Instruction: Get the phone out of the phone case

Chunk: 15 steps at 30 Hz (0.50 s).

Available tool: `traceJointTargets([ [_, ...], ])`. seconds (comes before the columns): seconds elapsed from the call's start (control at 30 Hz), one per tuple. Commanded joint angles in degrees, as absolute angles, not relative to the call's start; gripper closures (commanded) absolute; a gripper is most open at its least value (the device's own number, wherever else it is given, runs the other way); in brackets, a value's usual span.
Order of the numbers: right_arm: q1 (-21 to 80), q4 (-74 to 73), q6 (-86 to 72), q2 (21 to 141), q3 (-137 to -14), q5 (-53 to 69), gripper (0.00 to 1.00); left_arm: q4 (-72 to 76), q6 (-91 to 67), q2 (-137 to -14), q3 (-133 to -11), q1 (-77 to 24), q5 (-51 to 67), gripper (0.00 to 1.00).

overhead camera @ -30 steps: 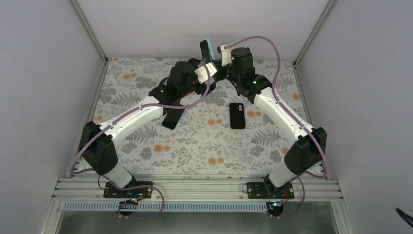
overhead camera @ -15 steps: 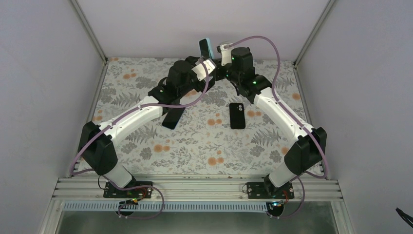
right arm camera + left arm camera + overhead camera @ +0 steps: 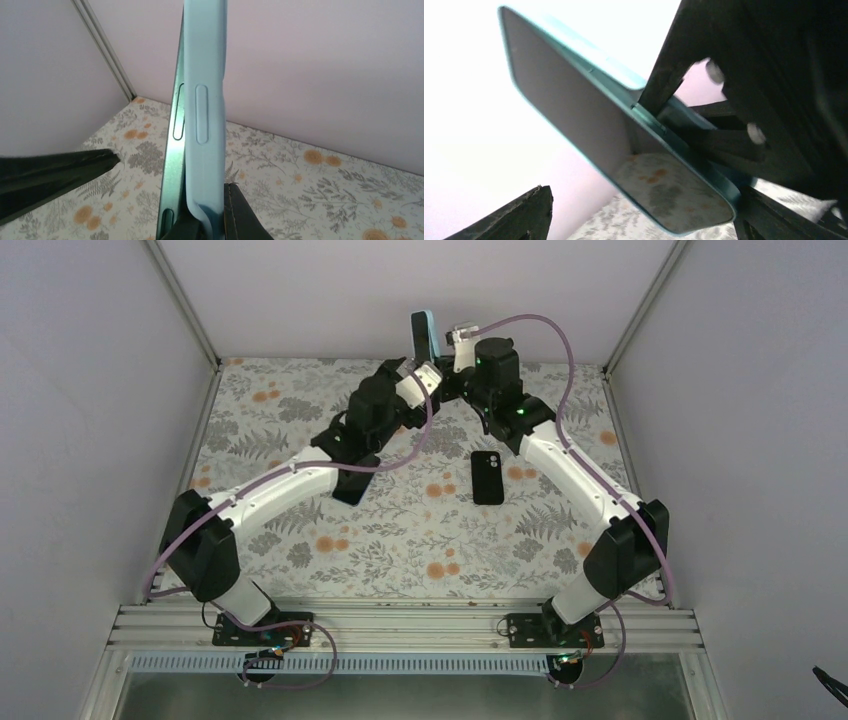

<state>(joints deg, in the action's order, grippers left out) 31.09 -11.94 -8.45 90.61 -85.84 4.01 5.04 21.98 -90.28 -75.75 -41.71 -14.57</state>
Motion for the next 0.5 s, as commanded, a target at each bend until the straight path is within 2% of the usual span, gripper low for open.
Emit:
traceJointTargets([
  [0.0,32.52,-12.61,-10.43,90.05,-83.8,8.73,0.97,38.12,36.89,-91.99,-68.07,-41.24,-40.33,0.09],
  [0.07,32.54,-13.54,-10.25,90.61,-83.07,9.99,0.97,57.15,48.85,-93.68,-63.81,-41.66,-44.61,0.08],
  [0.13,32.53,-14.34,-9.68,90.99,-82.03,12.33,0.97,67.52,55.25,-94.96,-62.04,-41.63,-46.25,0.09],
  [0.37,32.6,-20.03,-7.84,93.24,-82.24,25.14,0.97,81.24,63.83,-98.24,-61.79,-41.35,-46.3,0.19],
  [0.47,32.61,-21.68,-6.88,92.63,-81.36,29.41,0.97,81.65,64.29,-99.15,-63.0,-40.77,-46.7,0.24],
])
